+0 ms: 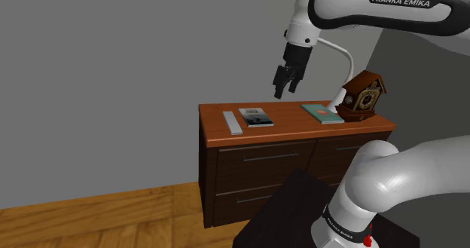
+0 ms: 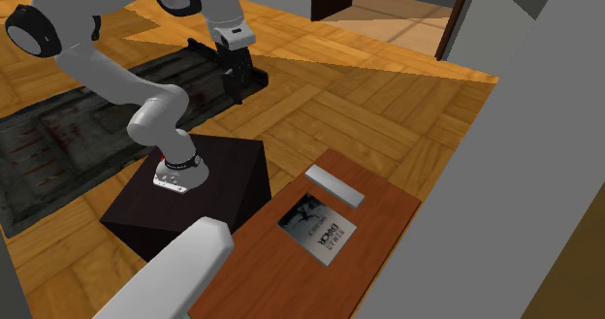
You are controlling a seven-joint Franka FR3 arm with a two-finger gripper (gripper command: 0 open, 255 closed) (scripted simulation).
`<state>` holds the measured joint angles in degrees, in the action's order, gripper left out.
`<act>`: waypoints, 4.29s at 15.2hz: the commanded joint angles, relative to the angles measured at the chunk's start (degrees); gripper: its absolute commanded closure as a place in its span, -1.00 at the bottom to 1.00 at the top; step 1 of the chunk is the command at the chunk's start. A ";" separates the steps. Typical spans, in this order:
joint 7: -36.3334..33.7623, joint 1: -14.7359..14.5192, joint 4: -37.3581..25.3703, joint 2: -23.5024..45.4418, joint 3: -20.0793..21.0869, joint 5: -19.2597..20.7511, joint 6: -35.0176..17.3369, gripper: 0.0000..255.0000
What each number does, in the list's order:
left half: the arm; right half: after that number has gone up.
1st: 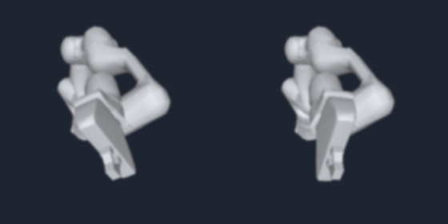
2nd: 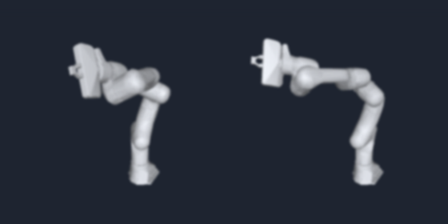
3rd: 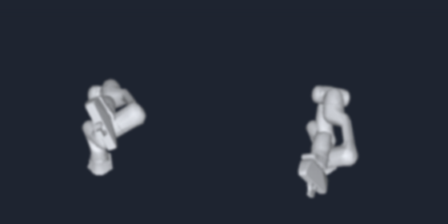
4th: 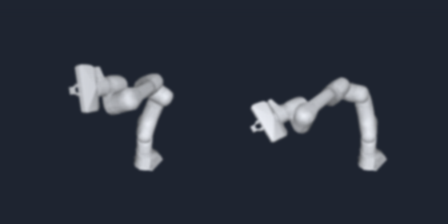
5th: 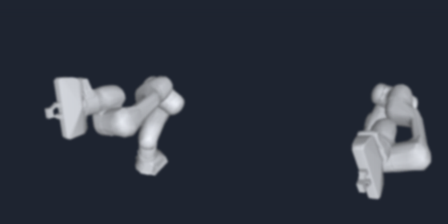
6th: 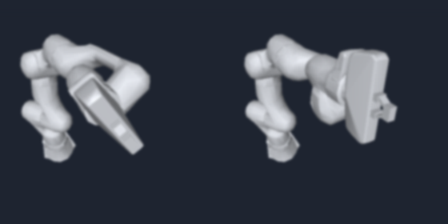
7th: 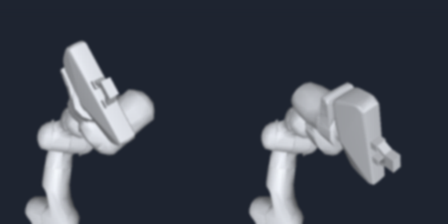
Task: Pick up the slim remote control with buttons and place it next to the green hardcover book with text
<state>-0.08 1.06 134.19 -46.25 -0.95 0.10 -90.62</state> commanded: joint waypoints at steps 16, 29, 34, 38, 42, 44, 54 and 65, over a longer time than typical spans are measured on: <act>-7.62 3.20 -4.78 29.02 0.29 0.49 -23.02 -1.00; -13.28 5.26 -22.09 57.22 -1.34 0.66 -32.80 -1.00; -13.70 5.47 -23.40 61.03 -1.56 0.51 -35.19 -1.00; -13.65 5.53 -22.17 62.85 -1.56 0.44 -38.24 -1.00; -13.65 5.53 -22.17 62.85 -1.56 0.44 -38.24 -1.00; -13.65 5.53 -22.17 62.85 -1.56 0.44 -38.24 -1.00; -13.65 5.53 -22.18 62.86 -1.55 0.44 -38.24 1.00; -13.64 5.48 -24.90 59.51 -1.60 0.56 -32.17 1.00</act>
<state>-13.64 6.59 109.48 13.71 -2.57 0.63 -123.44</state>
